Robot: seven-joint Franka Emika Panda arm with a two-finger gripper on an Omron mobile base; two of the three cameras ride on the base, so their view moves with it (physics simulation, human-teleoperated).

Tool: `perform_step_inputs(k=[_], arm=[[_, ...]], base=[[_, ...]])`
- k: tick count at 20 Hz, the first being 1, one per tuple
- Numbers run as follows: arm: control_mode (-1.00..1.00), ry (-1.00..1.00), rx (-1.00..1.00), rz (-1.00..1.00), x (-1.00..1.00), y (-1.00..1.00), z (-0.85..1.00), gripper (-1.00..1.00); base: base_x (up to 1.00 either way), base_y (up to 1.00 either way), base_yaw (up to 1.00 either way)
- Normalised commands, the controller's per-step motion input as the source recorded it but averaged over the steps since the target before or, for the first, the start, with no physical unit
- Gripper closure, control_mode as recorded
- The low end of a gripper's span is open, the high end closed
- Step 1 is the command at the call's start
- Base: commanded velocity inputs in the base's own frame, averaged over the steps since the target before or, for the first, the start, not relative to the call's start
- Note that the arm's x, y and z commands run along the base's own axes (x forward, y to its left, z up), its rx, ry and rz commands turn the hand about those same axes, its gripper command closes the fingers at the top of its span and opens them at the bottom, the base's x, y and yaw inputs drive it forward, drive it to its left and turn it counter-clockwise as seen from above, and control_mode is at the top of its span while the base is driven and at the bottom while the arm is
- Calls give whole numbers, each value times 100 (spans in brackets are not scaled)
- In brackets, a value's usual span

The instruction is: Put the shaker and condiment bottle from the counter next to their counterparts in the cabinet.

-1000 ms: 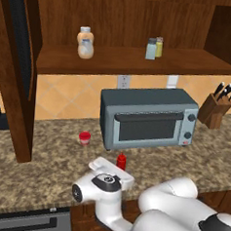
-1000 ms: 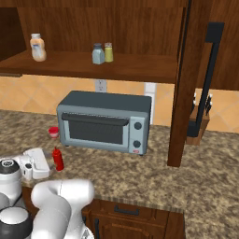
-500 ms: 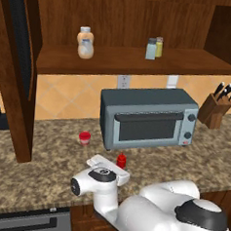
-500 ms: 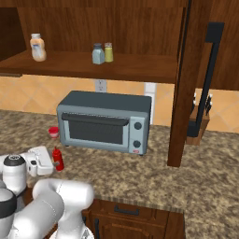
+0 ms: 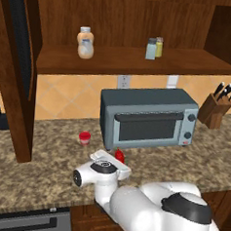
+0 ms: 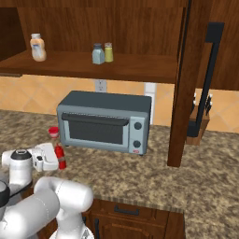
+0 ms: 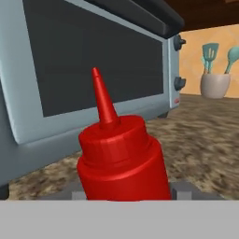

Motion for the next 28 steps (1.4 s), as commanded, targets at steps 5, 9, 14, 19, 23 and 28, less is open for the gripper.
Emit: perform_step_inputs(k=[5,9,14,19,23,28], arm=[[-100,-1,8,0,2,-37,13,100],[-100,-2,2,5,-3,-26,46,100],[-100,3,2,14,-12,-21,52,100],[-100,0,3,18,-34,-15,58,100],[-100,-5,5,18,-57,-19,70,100],[-100,-11,8,15,-70,-16,82,100]], base=[[0,0,0],[0,0,0],[0,0,0],[0,0,0],[0,0,0],[0,0,0]])
